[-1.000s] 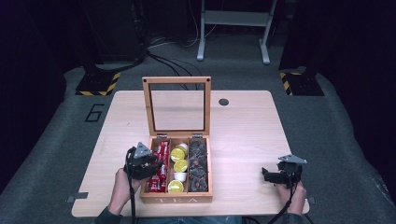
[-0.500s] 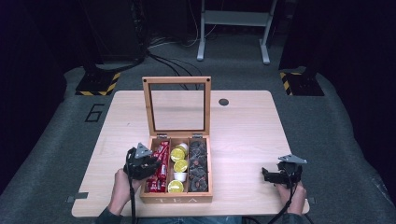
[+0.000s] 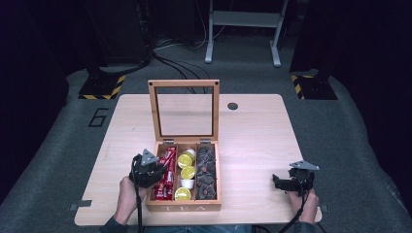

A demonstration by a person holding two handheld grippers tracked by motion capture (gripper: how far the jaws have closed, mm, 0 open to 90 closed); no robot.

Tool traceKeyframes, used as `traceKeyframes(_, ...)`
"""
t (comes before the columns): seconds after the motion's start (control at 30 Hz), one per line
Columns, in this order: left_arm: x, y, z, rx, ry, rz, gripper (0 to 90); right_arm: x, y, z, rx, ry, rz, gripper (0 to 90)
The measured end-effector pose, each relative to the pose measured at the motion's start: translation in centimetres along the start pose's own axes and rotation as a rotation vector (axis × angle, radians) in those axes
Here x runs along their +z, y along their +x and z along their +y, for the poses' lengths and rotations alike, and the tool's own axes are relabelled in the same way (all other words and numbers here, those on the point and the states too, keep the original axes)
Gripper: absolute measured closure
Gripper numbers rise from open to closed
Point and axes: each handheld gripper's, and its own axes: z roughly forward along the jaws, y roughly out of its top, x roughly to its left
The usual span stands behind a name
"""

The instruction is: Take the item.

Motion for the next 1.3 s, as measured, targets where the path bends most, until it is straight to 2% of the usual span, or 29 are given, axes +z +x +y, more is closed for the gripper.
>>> traceKeyframes(0.2,-0.2,-0.1,0.0,-0.006,-0.020,0.016,80.1,0.0,0.0,0.0,0.000,0.000,0.000,0.0)
traceKeyframes(0.37,-0.5,0.1,-0.1,0.004,-0.035,0.021,81.2,0.0,0.0,0.0,-0.004,-0.002,0.001,0.0)
traceKeyframes(0.43,-0.7,0.2,-0.1,0.001,-0.043,-0.008,83.0,0.0,0.0,0.0,-0.004,-0.002,0.001,0.0)
traceKeyframes(0.83,-1.8,-0.2,0.7,0.025,-0.086,0.000,83.2,0.0,-0.1,0.0,-0.006,-0.001,0.002,0.0)
traceKeyframes(1.03,-2.7,0.3,0.9,0.027,-0.112,0.014,83.2,0.0,-0.1,0.0,-0.006,-0.001,0.002,0.0)
traceKeyframes(1.3,-3.7,1.0,0.7,0.009,-0.144,0.033,83.2,0.0,0.0,0.0,-0.005,-0.001,0.002,0.0)
